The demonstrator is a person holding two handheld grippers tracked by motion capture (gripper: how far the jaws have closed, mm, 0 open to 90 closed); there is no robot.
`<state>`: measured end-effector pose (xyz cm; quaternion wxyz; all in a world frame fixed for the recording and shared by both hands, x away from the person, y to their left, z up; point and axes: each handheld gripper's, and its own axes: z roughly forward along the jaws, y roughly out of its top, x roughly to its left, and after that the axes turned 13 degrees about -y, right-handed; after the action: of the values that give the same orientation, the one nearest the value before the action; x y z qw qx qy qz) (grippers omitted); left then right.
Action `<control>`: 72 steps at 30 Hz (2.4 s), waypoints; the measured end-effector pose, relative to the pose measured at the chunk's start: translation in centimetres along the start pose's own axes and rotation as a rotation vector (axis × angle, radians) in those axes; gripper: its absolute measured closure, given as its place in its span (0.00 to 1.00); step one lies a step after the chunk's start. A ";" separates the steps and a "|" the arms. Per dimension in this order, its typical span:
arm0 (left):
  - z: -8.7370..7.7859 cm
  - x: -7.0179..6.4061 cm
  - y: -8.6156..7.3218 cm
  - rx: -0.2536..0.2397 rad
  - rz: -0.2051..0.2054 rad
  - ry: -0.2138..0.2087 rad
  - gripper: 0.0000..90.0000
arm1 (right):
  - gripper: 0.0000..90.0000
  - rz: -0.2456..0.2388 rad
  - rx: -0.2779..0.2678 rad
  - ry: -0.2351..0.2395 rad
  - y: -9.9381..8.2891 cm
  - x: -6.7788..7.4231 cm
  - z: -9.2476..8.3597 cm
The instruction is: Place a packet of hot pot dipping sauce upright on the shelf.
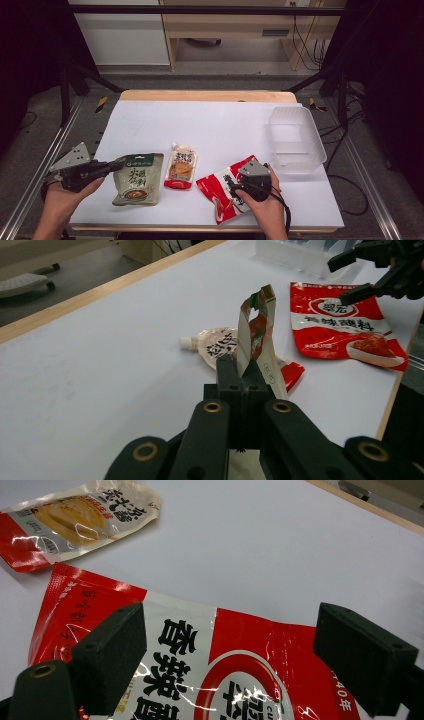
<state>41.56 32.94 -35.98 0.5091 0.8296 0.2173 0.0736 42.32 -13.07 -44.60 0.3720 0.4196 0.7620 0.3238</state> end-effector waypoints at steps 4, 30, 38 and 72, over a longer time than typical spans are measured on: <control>-0.1 -0.5 0.4 0.006 0.017 0.003 1.00 | 0.15 0.000 0.004 0.001 0.0 0.1 0.1; -0.4 -1.1 5.8 0.040 0.119 0.014 1.00 | 0.16 -0.107 0.023 0.074 4.2 -1.2 -1.3; 1.9 -0.9 8.0 0.111 0.174 -0.017 1.00 | 0.19 -0.192 0.081 0.114 7.9 -2.2 -2.7; 11.2 0.8 12.9 0.150 0.240 -0.144 1.00 | 0.24 -0.430 0.047 0.294 15.7 -3.5 0.4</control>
<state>49.85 19.23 -29.96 0.4473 0.8885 0.0843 0.0579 50.21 -9.16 -31.11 0.3079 0.2048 0.8869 0.2769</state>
